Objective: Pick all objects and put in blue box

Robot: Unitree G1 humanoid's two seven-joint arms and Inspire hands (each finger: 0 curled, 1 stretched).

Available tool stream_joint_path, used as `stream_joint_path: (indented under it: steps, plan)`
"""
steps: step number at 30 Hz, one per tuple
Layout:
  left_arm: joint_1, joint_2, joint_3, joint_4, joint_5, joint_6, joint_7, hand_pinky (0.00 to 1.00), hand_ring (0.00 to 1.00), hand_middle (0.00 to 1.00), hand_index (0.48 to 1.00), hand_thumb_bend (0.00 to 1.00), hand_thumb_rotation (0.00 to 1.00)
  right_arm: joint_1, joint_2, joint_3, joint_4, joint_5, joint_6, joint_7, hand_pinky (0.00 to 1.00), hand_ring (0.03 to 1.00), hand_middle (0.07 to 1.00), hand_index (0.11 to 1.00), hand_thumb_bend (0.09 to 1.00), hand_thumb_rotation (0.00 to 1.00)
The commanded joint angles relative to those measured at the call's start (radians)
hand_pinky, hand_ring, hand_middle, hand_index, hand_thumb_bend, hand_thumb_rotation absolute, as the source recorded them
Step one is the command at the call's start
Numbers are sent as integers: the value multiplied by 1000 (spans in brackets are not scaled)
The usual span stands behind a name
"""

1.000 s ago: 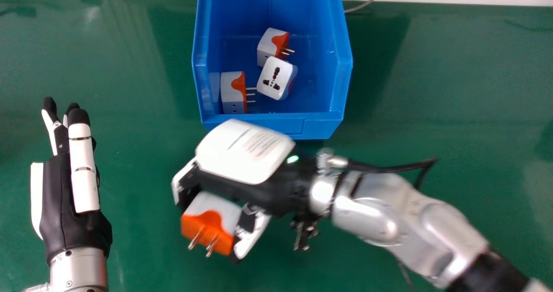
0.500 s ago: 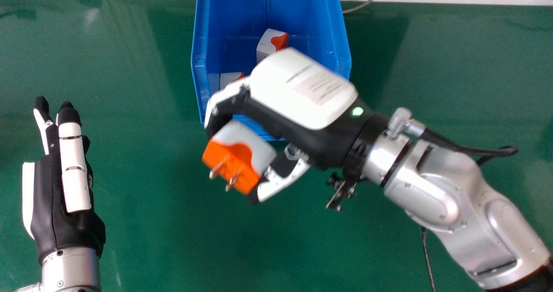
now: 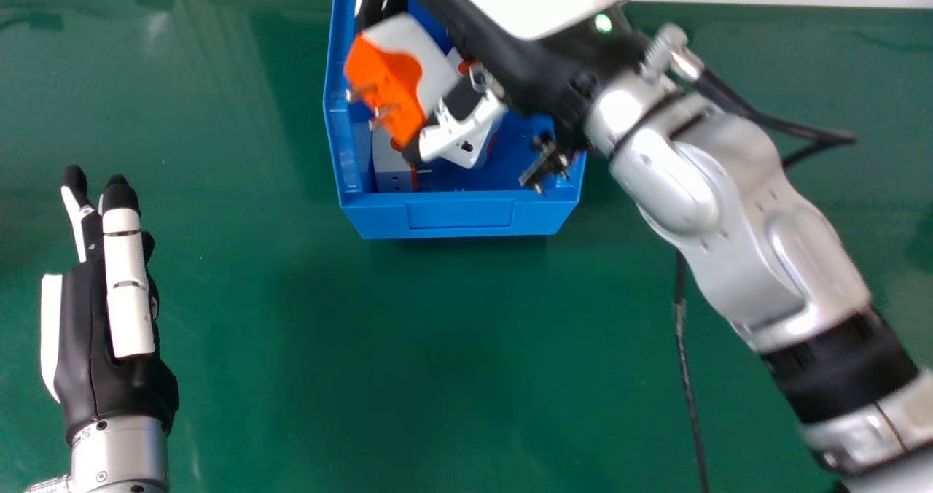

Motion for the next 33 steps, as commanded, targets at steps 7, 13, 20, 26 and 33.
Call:
stream_joint_path:
  steps: [7,13,20,26,33]
  plan:
    - [-4,13,9,-7,-12,-12,-9,1000,1000,994,979,384,1000,-268,89,72,372,-77,119,-112,179,275,373,484,490,139]
    - [-5,17,9,-6,-17,-8,-17,1000,1000,999,983,383,1000,-387,156,108,643,-46,118,-175,239,348,449,488,490,133]
    - [-5,13,9,-5,-16,-14,-20,1000,1000,1000,995,383,1000,-476,216,129,882,-9,97,-250,268,382,449,516,514,1]
    - [-1,10,3,-11,-7,-13,-15,1000,1000,1000,994,395,1000,-507,244,181,967,-26,122,-277,190,348,447,545,507,0]
    - [-3,10,2,-8,-6,-15,-16,1000,1000,1000,988,397,1000,-495,265,154,988,48,131,-252,283,390,473,537,510,0]
